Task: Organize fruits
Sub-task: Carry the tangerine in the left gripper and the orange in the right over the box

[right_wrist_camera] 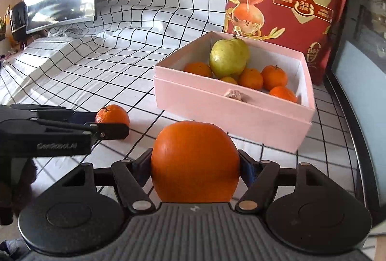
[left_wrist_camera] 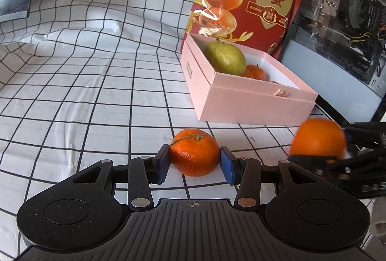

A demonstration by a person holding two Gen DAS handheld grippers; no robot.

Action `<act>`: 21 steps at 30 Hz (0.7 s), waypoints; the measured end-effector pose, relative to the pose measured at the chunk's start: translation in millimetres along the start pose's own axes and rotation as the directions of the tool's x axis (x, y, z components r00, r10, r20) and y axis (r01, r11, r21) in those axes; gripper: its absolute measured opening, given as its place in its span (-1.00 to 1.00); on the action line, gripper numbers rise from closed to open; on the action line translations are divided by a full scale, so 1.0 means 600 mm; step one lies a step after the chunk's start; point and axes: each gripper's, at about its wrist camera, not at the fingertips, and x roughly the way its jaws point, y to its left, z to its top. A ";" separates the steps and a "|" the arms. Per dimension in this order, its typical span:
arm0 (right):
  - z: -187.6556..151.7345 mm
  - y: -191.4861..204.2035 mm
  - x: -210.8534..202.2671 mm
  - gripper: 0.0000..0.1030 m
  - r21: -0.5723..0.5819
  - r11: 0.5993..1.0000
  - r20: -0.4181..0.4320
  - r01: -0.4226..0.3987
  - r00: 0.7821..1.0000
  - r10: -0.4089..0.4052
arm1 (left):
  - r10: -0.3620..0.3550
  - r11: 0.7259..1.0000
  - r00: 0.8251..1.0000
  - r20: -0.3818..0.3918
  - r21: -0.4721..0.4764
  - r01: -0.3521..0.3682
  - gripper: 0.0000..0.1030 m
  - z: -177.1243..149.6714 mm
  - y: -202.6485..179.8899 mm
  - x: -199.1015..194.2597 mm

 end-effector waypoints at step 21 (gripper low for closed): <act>0.148 -0.107 -0.090 0.37 0.245 0.969 0.171 0.014 0.984 -0.057 | -0.208 0.977 0.965 0.161 0.000 0.211 -0.04 0.193 -0.077 0.021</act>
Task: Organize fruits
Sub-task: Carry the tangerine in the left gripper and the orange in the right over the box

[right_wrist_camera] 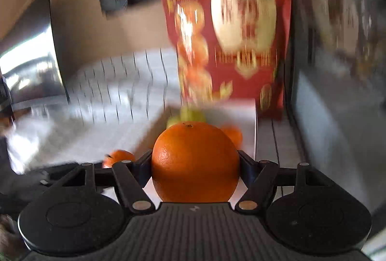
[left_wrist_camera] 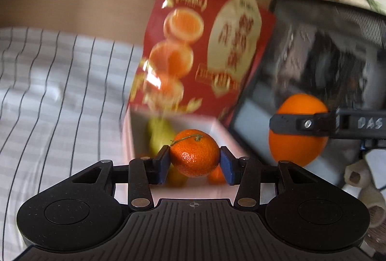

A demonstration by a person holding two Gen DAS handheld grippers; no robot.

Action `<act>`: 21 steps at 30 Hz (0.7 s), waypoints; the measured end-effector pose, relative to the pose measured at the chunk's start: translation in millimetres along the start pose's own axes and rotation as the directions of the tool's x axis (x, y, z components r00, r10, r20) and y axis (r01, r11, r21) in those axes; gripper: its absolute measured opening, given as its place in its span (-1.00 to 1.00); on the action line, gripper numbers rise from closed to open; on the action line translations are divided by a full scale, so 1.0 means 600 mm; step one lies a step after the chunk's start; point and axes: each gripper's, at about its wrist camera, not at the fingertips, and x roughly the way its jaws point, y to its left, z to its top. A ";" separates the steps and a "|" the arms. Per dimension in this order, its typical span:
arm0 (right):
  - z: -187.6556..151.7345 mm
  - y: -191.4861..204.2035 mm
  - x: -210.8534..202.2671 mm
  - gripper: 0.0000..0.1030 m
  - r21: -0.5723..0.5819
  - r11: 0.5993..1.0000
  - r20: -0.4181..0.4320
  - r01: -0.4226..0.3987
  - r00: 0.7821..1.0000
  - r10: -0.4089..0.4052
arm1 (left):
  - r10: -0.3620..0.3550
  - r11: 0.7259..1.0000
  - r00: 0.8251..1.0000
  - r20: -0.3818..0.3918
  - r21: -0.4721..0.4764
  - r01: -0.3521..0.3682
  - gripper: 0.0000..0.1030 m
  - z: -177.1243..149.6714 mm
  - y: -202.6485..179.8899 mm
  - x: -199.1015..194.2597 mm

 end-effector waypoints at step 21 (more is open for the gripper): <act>0.090 -0.034 0.172 0.38 0.119 0.984 -0.089 0.134 0.988 -0.123 | 0.054 0.996 0.999 -0.005 -0.076 -0.054 -0.05 0.003 0.041 0.042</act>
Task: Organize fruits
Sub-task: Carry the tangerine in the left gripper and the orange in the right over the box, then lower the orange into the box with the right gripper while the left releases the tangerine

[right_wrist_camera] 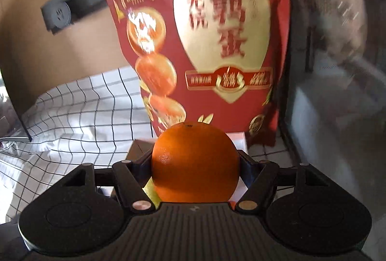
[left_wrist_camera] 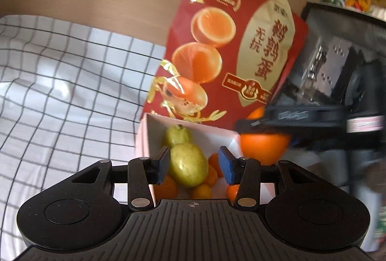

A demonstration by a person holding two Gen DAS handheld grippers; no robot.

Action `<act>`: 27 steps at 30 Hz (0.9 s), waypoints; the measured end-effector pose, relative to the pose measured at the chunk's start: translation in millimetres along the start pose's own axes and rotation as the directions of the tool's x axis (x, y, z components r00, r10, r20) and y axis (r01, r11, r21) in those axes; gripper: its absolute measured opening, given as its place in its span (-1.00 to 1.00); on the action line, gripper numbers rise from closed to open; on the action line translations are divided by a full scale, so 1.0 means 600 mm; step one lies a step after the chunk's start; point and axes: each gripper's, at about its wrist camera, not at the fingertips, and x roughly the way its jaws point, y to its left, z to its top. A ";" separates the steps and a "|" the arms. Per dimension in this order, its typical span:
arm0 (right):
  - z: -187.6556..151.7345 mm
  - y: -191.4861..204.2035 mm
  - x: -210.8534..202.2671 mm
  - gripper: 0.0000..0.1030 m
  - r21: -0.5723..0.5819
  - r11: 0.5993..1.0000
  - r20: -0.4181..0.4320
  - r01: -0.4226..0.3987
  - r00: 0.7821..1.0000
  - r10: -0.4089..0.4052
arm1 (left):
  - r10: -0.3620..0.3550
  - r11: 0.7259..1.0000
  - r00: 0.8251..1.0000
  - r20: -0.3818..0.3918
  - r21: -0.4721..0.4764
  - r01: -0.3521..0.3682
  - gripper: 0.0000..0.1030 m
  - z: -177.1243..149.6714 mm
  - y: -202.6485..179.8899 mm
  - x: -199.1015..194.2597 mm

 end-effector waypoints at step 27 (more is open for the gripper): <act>-0.033 -0.043 0.055 0.58 0.112 0.969 -0.067 -0.222 0.971 0.230 | 0.001 1.000 0.999 -0.046 0.002 -0.001 -0.05 -0.056 0.032 -0.008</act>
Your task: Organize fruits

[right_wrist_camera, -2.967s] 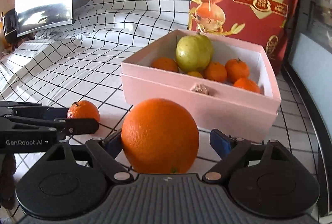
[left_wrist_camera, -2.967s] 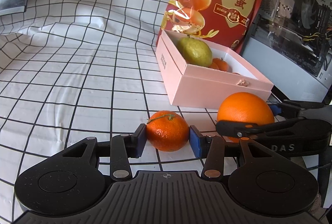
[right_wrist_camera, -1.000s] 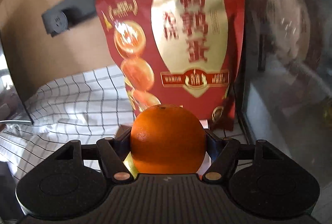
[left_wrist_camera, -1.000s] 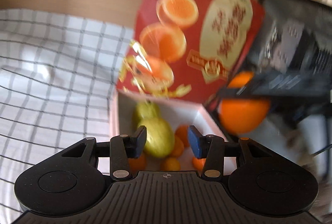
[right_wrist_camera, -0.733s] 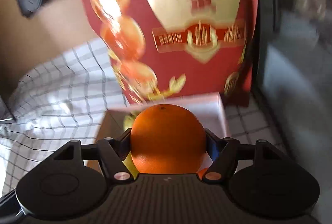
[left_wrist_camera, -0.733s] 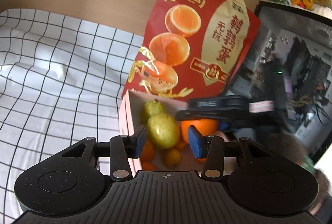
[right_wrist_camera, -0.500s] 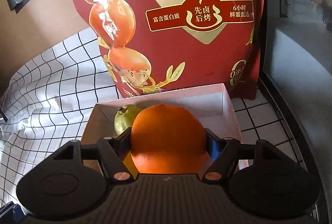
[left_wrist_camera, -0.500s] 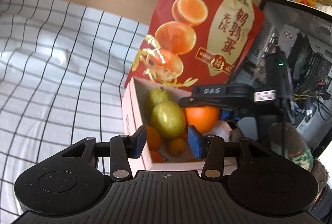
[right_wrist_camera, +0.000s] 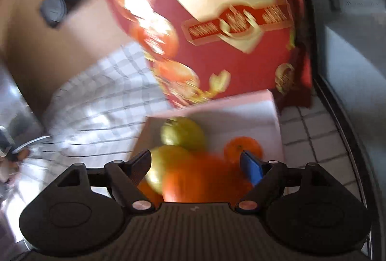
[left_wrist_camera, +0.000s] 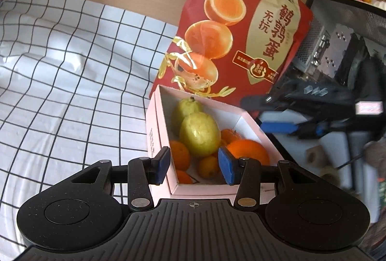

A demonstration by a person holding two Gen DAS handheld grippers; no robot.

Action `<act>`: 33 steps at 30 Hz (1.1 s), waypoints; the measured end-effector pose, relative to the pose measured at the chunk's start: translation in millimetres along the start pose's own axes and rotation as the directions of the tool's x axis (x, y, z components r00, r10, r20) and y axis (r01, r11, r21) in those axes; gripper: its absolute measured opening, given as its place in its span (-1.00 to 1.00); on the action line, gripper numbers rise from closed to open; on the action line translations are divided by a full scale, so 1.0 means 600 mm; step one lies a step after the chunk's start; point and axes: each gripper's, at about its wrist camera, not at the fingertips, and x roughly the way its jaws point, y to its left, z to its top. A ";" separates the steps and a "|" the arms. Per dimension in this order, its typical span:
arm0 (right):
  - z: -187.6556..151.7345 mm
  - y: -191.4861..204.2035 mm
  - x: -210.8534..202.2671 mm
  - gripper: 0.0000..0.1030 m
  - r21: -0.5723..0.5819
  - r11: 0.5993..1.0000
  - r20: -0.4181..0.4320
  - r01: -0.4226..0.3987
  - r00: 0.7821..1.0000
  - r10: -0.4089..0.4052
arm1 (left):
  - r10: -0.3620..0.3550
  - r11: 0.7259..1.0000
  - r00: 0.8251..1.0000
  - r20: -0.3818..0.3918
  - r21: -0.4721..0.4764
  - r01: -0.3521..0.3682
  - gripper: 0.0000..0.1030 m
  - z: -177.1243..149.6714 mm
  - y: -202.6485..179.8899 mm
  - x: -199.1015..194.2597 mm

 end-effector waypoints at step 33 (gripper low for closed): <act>-0.244 0.034 -0.037 1.00 -0.249 0.908 0.008 0.337 0.938 -0.346 | 0.247 0.959 0.966 -0.082 0.166 -0.231 -0.06 -0.120 -0.016 -0.015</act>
